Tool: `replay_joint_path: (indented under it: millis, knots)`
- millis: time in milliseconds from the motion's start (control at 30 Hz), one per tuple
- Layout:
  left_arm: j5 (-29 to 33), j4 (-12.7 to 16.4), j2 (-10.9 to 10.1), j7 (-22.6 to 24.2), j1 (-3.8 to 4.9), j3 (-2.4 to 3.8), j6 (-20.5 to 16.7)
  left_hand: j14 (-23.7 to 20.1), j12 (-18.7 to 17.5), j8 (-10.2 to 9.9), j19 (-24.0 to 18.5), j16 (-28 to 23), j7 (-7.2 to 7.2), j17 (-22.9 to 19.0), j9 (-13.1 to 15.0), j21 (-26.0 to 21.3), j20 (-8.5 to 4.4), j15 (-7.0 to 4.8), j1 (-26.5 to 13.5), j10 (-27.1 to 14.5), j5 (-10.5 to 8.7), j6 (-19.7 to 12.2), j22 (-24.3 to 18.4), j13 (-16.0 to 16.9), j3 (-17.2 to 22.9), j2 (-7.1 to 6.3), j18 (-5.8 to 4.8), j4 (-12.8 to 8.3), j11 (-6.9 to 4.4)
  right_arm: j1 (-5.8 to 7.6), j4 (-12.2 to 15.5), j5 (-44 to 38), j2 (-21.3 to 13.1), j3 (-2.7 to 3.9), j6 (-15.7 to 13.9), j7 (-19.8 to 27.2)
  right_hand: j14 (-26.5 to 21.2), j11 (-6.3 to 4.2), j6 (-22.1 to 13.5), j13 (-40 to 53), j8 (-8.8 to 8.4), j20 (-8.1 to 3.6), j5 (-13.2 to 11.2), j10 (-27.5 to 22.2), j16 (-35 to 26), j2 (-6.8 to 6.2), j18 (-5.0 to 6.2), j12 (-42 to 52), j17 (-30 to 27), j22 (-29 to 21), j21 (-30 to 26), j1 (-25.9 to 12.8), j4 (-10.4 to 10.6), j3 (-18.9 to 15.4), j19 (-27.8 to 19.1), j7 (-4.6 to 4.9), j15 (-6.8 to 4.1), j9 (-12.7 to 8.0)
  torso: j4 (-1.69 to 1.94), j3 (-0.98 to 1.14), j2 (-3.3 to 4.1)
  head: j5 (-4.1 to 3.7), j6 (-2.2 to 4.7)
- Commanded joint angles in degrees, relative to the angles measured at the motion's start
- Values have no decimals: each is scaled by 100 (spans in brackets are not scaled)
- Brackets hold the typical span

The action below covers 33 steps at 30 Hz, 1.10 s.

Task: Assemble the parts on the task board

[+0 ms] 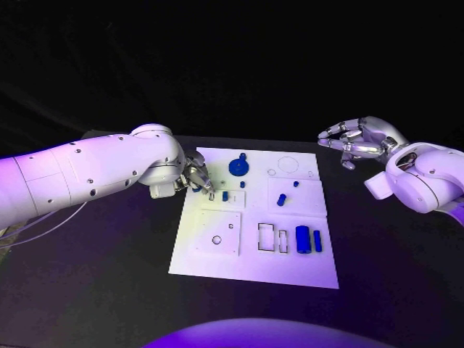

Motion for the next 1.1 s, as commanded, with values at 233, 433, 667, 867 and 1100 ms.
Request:
replay_joint_path:
  millis: [233,433,667,867,1100]
  knots:
    - [-95,42,9,57,-2,1,-35,604,8,12,-14,18,-7,1509,12,-35,-41,-54,42,17,-30,19,147,-33,-18,2,-82,-25,0,-3,8,-5,-3,0,75,32,111,-6,-50,-3,26,-12,31,23,-30,-8,114,-7,-2,-2,-28,30,49,0,-10,5,-33,10,2,-1,-1,-13,-4]
    - [-47,97,-62,130,-2,13,-280,603,-130,-94,-70,17,42,1506,17,-106,-35,-40,13,-102,-31,-105,40,-234,-81,-93,-58,35,35,-3,4,-5,0,0,80,34,111,-6,-50,-3,26,-12,31,23,-30,-8,114,-7,-2,-2,-28,30,49,0,-10,5,-33,10,-1,-2,-3,-14,14]
    - [55,198,-343,572,8,95,-734,377,-1489,-1077,-626,-447,478,786,-437,-898,194,233,267,-1390,-39,-833,-1045,-2243,-261,-503,159,315,402,-3,1,-4,-5,0,81,33,111,-6,-50,-3,26,-12,31,23,-30,-8,114,-7,-2,-2,-28,30,49,0,-10,5,-33,10,-4,6,-4,-25,22]
    - [-47,344,-669,1437,19,137,-1096,82,-2190,-1920,-1064,-1005,704,53,-1142,-1685,372,411,749,-1910,-35,-1201,-1991,-2728,-436,-858,348,383,598,-3,4,-2,-20,-1,75,31,111,-6,-50,-3,26,-12,31,23,-30,-8,114,-7,-2,-2,-28,30,49,0,-10,5,-33,10,10,-1,-3,-46,21]
    - [-887,556,-914,2145,18,132,-1149,-275,-2966,-2223,-1424,-1650,747,-720,-1567,-2558,370,436,1187,-2143,-24,-1198,-2948,-3315,-572,-1044,503,413,617,-3,3,-1,-31,-2,75,34,114,-7,-51,2,31,-12,31,28,-29,-6,113,-3,6,2,-28,36,53,-1,-5,4,-33,10,6,-7,-6,-34,17]
